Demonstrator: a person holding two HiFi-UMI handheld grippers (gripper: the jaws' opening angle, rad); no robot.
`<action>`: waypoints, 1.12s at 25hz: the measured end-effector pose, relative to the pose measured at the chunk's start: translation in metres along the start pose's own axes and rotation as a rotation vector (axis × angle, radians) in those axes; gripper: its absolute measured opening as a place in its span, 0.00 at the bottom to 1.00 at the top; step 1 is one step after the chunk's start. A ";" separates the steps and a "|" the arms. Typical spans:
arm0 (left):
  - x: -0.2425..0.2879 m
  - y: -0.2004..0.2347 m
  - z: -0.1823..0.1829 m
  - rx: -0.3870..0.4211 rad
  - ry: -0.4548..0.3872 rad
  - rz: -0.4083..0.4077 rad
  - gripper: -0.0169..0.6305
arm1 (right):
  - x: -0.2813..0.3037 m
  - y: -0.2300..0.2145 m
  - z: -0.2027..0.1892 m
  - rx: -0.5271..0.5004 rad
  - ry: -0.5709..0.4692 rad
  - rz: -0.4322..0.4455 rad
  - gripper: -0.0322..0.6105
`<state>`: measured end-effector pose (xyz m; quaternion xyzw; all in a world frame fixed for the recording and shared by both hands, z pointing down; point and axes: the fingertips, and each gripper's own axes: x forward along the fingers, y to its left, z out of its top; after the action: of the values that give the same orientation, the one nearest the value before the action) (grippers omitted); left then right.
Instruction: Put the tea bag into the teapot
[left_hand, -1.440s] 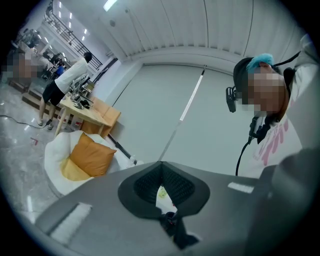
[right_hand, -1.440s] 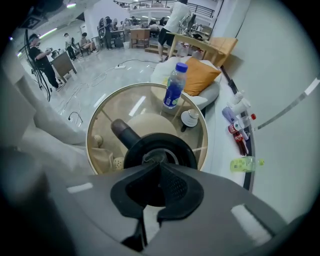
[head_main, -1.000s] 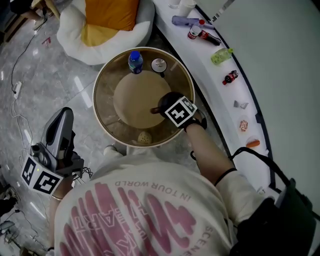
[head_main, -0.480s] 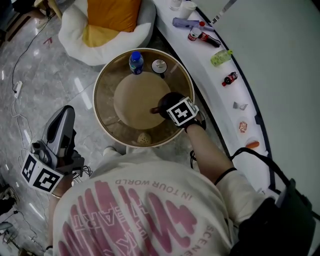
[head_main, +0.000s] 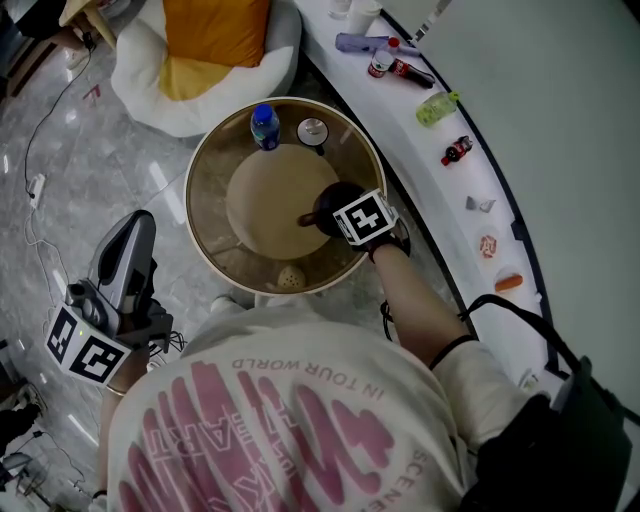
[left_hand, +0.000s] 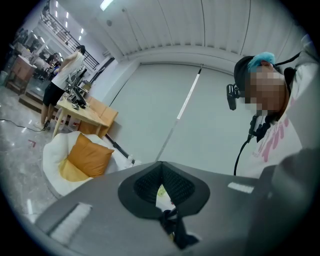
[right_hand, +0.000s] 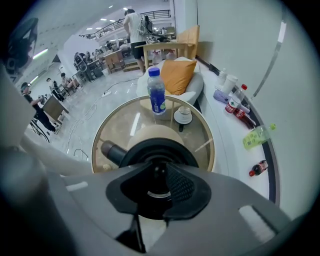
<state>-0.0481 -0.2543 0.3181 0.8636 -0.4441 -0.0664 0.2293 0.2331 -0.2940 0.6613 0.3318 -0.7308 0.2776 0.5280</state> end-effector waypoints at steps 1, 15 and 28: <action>0.001 0.000 0.000 0.000 0.001 -0.001 0.05 | -0.002 -0.001 -0.001 0.011 -0.003 -0.006 0.18; 0.028 -0.005 -0.001 -0.011 0.003 -0.102 0.05 | -0.056 -0.013 0.002 0.239 -0.178 0.004 0.18; 0.015 -0.016 0.000 -0.014 0.037 -0.265 0.05 | -0.140 0.030 -0.005 0.564 -0.466 0.108 0.09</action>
<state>-0.0274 -0.2583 0.3119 0.9141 -0.3215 -0.0832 0.2327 0.2435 -0.2448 0.5273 0.4798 -0.7425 0.4126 0.2197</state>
